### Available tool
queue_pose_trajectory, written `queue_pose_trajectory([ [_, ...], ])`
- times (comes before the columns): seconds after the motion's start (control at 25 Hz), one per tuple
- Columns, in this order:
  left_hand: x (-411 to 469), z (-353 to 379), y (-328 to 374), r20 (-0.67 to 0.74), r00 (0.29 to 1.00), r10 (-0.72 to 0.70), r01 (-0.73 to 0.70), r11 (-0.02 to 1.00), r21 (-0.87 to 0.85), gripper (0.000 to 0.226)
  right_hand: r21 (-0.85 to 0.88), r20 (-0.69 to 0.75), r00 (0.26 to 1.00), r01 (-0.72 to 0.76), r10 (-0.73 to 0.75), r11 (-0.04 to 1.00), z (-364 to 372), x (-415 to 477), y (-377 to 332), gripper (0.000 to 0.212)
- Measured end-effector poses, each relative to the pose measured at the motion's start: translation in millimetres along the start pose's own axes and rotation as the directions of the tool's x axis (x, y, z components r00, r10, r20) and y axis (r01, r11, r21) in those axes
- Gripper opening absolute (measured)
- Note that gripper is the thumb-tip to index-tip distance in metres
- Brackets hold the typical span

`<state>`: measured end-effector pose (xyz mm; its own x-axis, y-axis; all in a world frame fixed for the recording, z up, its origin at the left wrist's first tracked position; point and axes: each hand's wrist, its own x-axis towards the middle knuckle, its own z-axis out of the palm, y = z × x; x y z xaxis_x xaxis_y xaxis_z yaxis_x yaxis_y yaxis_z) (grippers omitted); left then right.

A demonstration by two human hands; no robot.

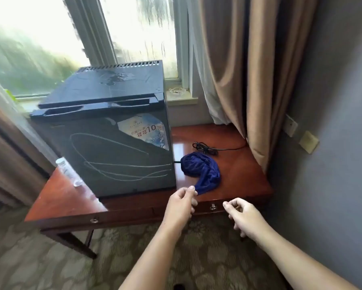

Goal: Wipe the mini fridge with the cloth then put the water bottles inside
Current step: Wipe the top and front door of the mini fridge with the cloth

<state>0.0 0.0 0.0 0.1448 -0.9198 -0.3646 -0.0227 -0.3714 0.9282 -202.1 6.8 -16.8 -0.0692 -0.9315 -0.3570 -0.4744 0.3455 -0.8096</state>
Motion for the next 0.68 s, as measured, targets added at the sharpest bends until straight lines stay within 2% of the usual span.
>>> queue_pose_trajectory([
  [0.12,71,-1,-10,0.041,0.998,-0.049,0.044,0.993,0.106,0.016,-0.066,-0.027,0.997,-0.069,0.067,0.995,15,61,-7,0.018],
  [0.2,110,-3,-16,0.089,0.993,-0.075,0.06,0.985,0.161,0.015,-0.111,-0.038,0.995,-0.1,0.097,0.989,23,95,-16,0.014],
  [0.28,146,-4,-22,0.105,0.992,-0.069,0.043,0.971,0.237,0.023,-0.15,-0.057,0.991,-0.126,0.119,0.981,29,128,-22,0.015],
  [0.4,193,0,-25,0.12,0.991,-0.064,0.011,0.917,0.398,0.049,-0.267,-0.034,0.991,-0.137,0.132,0.954,40,172,-19,0.027],
  [0.56,247,21,-29,0.178,0.968,-0.175,0.039,0.809,0.587,0.08,-0.36,0.01,0.99,-0.124,0.137,0.925,41,221,-9,0.053],
  [0.68,289,41,-28,0.071,0.976,-0.208,0.118,0.769,0.628,0.085,-0.321,0.025,0.975,-0.2,0.219,0.926,36,261,3,0.068],
])
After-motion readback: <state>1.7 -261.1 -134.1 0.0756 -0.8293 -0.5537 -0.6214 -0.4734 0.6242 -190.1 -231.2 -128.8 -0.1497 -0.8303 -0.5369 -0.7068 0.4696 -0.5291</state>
